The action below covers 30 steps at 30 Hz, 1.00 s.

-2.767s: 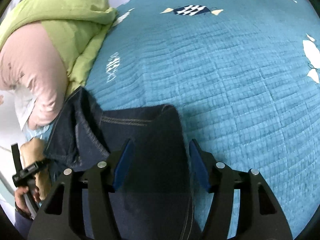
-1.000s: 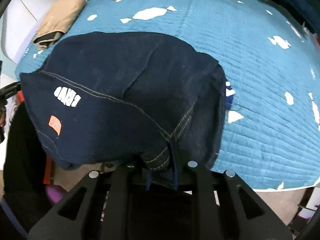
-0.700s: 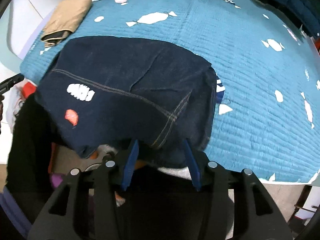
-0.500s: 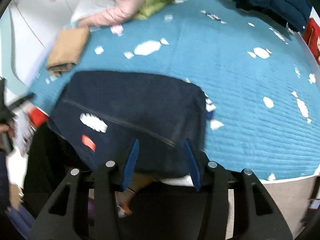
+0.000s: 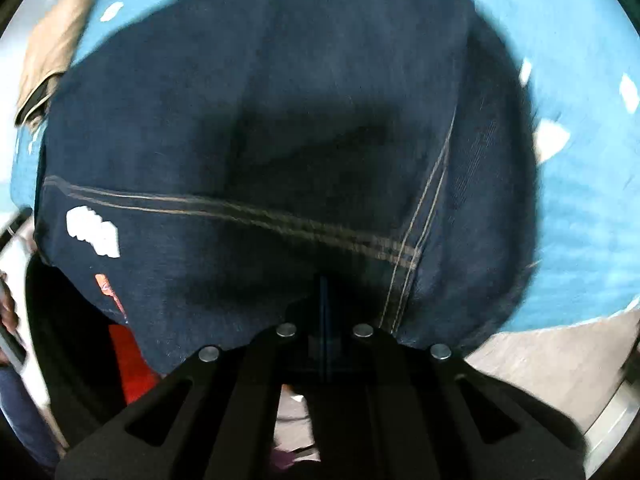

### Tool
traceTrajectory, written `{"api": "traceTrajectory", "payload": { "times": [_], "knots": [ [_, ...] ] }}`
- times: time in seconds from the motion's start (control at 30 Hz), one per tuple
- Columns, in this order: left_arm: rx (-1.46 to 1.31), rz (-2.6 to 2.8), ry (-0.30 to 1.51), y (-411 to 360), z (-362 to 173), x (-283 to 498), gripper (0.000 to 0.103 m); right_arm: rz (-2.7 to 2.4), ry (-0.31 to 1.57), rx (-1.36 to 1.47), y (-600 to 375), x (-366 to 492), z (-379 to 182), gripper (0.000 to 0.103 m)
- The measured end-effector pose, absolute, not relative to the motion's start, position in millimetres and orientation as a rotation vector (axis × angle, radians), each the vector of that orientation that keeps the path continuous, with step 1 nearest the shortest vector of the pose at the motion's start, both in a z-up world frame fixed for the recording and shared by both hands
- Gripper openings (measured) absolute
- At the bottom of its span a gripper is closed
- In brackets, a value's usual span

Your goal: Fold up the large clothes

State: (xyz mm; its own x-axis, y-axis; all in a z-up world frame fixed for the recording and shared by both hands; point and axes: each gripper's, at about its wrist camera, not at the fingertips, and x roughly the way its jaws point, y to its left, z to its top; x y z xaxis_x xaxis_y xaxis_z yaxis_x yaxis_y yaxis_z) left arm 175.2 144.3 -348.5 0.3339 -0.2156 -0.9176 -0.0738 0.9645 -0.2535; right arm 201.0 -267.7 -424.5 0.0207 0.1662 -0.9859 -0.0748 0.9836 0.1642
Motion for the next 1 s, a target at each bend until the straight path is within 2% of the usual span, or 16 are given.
{"api": "traceTrajectory", "payload": {
  "times": [0.13, 0.27, 0.37, 0.53, 0.6, 0.67, 0.73, 0.77, 0.83, 0.9, 1.0],
  "knots": [
    [-0.387, -0.009, 1.201, 184, -346, 177, 0.079, 0.311, 1.341, 0.248, -244, 213, -371, 0.005],
    [-0.515, 0.029, 1.242, 194, -370, 182, 0.079, 0.387, 1.267, 0.314, -187, 239, -366, 0.005],
    [-0.622, 0.059, 1.29, 202, -392, 181, 0.079, 0.407, 1.29, 0.404, -159, 260, -382, 0.005],
    [-0.593, 0.146, 1.331, 199, -406, 175, 0.078, 0.329, 1.364, 0.448, -147, 276, -427, 0.005],
    [-0.632, 0.136, 1.345, 201, -414, 171, 0.078, 0.295, 1.396, 0.494, -149, 281, -452, 0.0],
    [-0.625, 0.121, 1.35, 198, -416, 169, 0.077, 0.301, 1.397, 0.564, -155, 283, -472, 0.0],
    [-0.638, 0.099, 1.336, 194, -413, 165, 0.063, 0.294, 1.402, 0.629, -162, 279, -474, 0.0],
    [-0.638, 0.094, 1.336, 193, -411, 164, 0.061, 0.299, 1.403, 0.616, -161, 280, -470, 0.0],
    [-0.628, 0.066, 1.338, 188, -405, 164, 0.048, 0.297, 1.41, 0.578, -159, 272, -458, 0.0],
    [-0.607, 0.031, 1.335, 185, -402, 168, 0.042, 0.341, 1.41, 0.561, -155, 250, -442, 0.006],
    [-0.565, -0.007, 1.323, 177, -393, 169, 0.031, 0.345, 1.381, 0.488, -150, 221, -435, 0.006]
  ]
}}
